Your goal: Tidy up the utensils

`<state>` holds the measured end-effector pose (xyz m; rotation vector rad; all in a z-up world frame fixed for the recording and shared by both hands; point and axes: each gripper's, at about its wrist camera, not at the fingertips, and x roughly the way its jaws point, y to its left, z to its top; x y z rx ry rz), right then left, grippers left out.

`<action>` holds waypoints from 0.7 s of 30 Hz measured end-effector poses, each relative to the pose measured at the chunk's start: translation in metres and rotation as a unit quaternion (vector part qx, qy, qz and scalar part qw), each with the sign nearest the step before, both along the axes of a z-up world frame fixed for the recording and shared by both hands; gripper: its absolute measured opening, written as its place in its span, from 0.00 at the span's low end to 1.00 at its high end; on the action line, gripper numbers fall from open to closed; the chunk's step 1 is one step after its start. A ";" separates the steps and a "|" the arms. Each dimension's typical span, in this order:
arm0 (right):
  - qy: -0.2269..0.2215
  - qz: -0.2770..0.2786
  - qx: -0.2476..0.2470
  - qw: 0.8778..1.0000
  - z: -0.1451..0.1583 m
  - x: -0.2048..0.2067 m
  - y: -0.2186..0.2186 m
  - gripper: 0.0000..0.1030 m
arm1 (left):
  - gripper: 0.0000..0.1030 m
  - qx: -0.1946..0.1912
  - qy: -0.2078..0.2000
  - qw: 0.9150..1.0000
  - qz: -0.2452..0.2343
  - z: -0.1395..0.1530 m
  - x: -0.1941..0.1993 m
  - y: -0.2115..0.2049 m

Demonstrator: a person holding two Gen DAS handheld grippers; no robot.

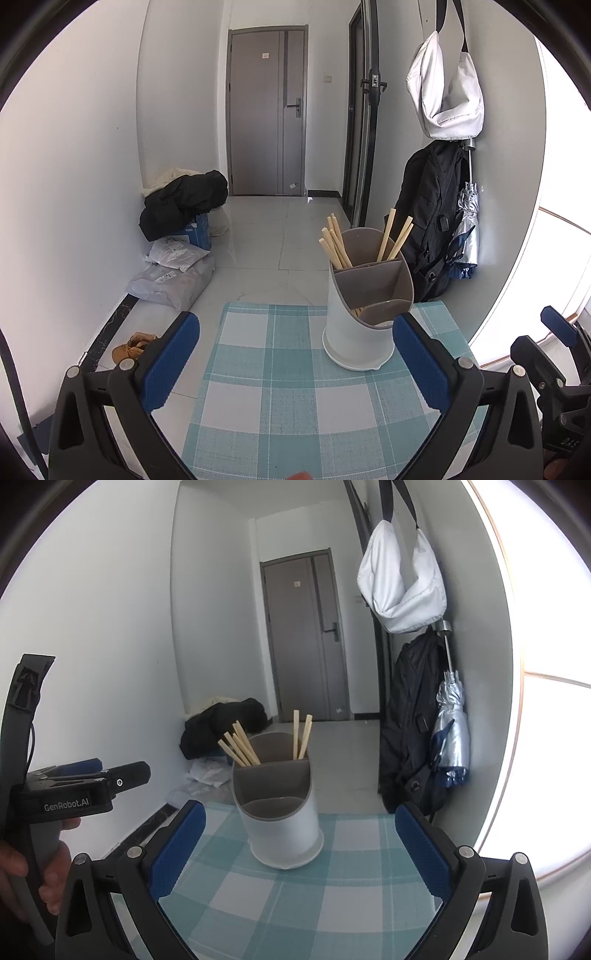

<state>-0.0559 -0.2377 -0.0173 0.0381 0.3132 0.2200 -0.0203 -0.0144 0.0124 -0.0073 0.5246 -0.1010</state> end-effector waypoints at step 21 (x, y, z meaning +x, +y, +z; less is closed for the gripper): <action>-0.001 -0.009 -0.018 1.000 -0.002 -0.001 0.002 1.00 | 0.99 -0.006 0.002 1.000 0.001 0.001 -0.001 0.001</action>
